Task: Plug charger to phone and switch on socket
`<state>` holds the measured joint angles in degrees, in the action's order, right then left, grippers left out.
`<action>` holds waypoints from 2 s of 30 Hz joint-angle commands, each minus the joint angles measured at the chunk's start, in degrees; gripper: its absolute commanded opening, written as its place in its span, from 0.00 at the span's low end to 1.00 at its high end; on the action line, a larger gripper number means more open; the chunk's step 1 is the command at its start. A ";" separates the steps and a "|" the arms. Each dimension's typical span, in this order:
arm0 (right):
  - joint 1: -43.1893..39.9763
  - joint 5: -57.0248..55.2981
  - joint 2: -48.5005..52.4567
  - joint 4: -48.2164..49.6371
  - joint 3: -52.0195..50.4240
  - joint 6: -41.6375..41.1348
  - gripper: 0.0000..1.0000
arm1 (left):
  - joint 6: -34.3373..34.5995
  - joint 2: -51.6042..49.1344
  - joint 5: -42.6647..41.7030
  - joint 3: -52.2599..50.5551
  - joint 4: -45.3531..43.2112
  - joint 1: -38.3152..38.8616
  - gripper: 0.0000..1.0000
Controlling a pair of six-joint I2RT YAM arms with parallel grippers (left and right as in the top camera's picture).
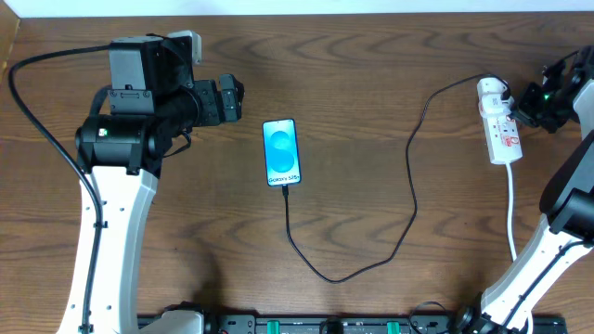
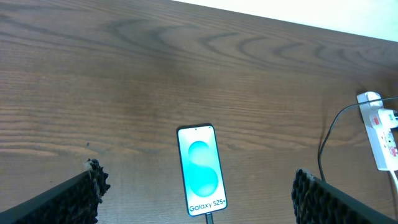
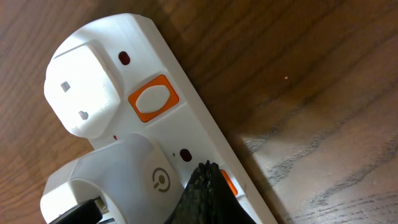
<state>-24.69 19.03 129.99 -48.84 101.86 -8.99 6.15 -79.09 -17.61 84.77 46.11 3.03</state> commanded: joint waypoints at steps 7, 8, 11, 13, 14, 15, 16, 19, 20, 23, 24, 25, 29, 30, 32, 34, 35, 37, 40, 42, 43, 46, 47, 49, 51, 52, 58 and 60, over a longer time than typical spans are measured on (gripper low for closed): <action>7.54 14.60 3.54 -6.54 -4.24 -0.83 0.01 | 0.11 0.15 0.74 0.15 0.13 -0.22 0.97; 7.54 14.58 3.54 -6.71 -4.24 -0.83 0.01 | 0.11 0.15 0.76 0.15 0.15 -0.22 0.97; 7.54 14.53 3.54 -7.04 -4.24 -0.85 0.01 | 0.11 0.15 0.74 0.15 0.13 -0.22 0.97; 7.54 14.25 3.54 -6.93 -4.24 -0.85 0.01 | 0.11 0.15 0.74 0.15 0.13 -0.22 0.97; 7.50 13.60 3.54 -6.64 -4.24 -0.90 0.01 | 0.11 0.15 0.74 0.15 0.13 -0.22 0.97; 7.41 12.50 3.52 -6.27 -4.24 -1.57 0.01 | 0.11 0.15 0.76 0.15 0.13 -0.22 0.97; 7.21 11.61 3.52 -5.86 -4.24 -2.21 0.01 | 0.11 0.15 0.74 0.15 0.13 -0.22 0.97; 6.36 11.30 3.52 -4.55 -4.22 -2.97 0.01 | 0.09 0.15 0.74 0.15 0.13 -0.22 0.97; 5.97 11.30 3.50 -3.98 -4.22 -3.08 0.01 | 0.09 0.15 0.74 0.15 0.13 -0.22 0.97; 4.35 11.30 2.89 -2.03 -4.04 -3.82 0.01 | 0.11 0.15 0.74 0.15 0.13 -0.22 0.98; 3.76 11.30 2.40 -1.36 -4.00 -3.85 0.01 | 0.09 0.15 0.74 0.15 0.13 -0.22 0.97; 3.10 11.30 1.68 -0.76 -3.91 -3.82 0.01 | 0.11 0.15 0.76 0.15 0.13 -0.22 0.97; -0.28 11.23 -2.75 -0.20 -2.67 -2.91 0.01 | 0.11 0.15 0.76 0.15 0.15 -0.22 0.97; -1.14 11.10 -4.00 -0.24 -2.36 -2.71 0.01 | 0.09 0.15 0.76 0.15 0.13 -0.22 0.97; -3.61 11.08 -8.00 -0.20 -1.95 -1.75 0.01 | 0.09 0.15 0.76 0.15 0.13 -0.22 0.97; -5.75 10.95 -12.13 -0.31 -1.88 -1.16 0.01 | 0.09 0.15 0.76 0.15 0.13 -0.22 0.97; -6.80 10.88 -14.40 -0.57 -1.88 -1.03 0.01 | 0.09 0.15 0.76 0.15 0.13 -0.22 0.97; -8.59 10.91 -18.67 -1.49 -1.88 -0.50 0.01 | 0.11 0.15 0.76 0.15 0.13 -0.22 0.97; -10.16 10.91 -24.65 -3.87 -1.88 1.51 0.01 | 0.09 0.15 0.76 0.15 0.15 -0.22 0.97; -10.25 10.86 -28.06 -5.64 -1.88 3.30 0.01 | 0.09 0.15 0.76 0.15 0.13 -0.22 0.97; -10.03 10.86 -29.53 -6.43 -1.88 4.07 0.01 | 0.09 0.15 0.76 0.15 0.13 -0.22 0.97; -8.90 10.88 -33.09 -8.92 -1.88 6.40 0.01 | 0.11 0.15 0.76 0.15 0.13 -0.22 0.97; -8.39 10.88 -34.03 -9.64 -1.88 7.04 0.02 | 0.09 0.15 0.76 0.15 0.13 -0.22 0.97; -7.04 10.91 -35.74 -10.99 -1.88 8.50 0.03 | 0.09 0.15 0.76 0.15 0.13 -0.22 0.97; -5.07 10.88 -37.38 -12.04 -1.88 10.16 0.05 | 0.11 0.15 0.76 0.15 0.13 -0.22 0.98; -3.93 10.84 -38.16 -12.35 -1.88 10.88 0.05 | 0.09 0.15 0.76 0.15 0.13 -0.22 0.97; 5.46 4.11 -43.01 -13.68 -1.88 11.54 0.07 | 0.09 0.15 0.76 0.15 0.13 -0.22 0.97; 9.25 1.27 -44.28 -14.19 -1.88 11.67 0.08 | 0.11 0.15 0.76 0.15 0.13 -0.22 0.97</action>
<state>-19.38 25.23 88.82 -62.43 99.94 0.89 6.17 -79.09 -17.61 84.77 46.13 3.03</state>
